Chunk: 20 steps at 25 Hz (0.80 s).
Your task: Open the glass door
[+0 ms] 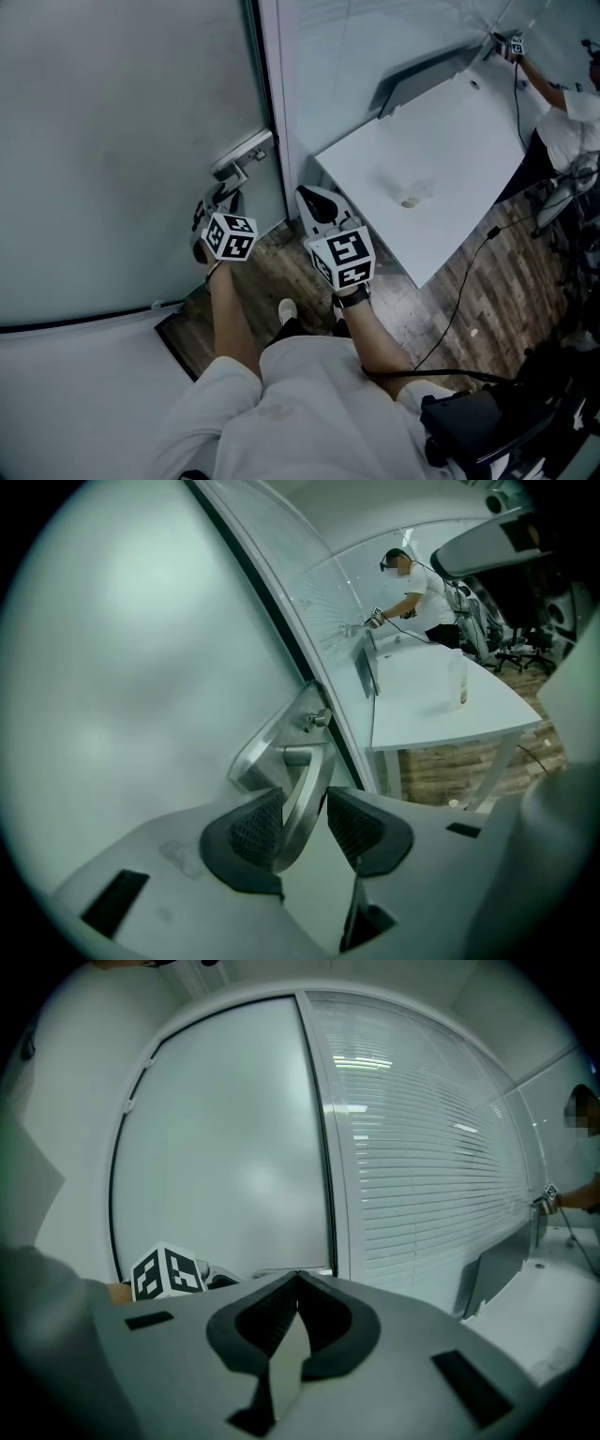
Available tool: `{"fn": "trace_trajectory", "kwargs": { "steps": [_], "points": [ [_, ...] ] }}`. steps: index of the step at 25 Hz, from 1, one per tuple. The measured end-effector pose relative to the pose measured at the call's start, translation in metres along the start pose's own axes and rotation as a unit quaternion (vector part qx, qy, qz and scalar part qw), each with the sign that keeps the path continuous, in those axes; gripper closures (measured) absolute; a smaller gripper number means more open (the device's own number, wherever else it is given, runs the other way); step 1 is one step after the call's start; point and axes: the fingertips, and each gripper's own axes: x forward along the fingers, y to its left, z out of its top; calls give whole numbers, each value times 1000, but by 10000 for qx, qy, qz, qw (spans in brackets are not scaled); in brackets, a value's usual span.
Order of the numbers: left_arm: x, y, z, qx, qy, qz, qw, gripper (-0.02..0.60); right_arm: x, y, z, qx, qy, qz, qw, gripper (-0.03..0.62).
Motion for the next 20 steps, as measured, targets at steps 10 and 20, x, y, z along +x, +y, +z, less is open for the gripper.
{"fn": "trace_trajectory", "kwargs": {
  "steps": [10,20],
  "points": [
    [8,0,-6,273,500,73,9984,442,-1,-10,-4,32,21,-142,9999,591],
    [9,1,-7,85,401,157,9990,448,-11,-28,-8,54,78,-300,9995,591]
  ]
}}
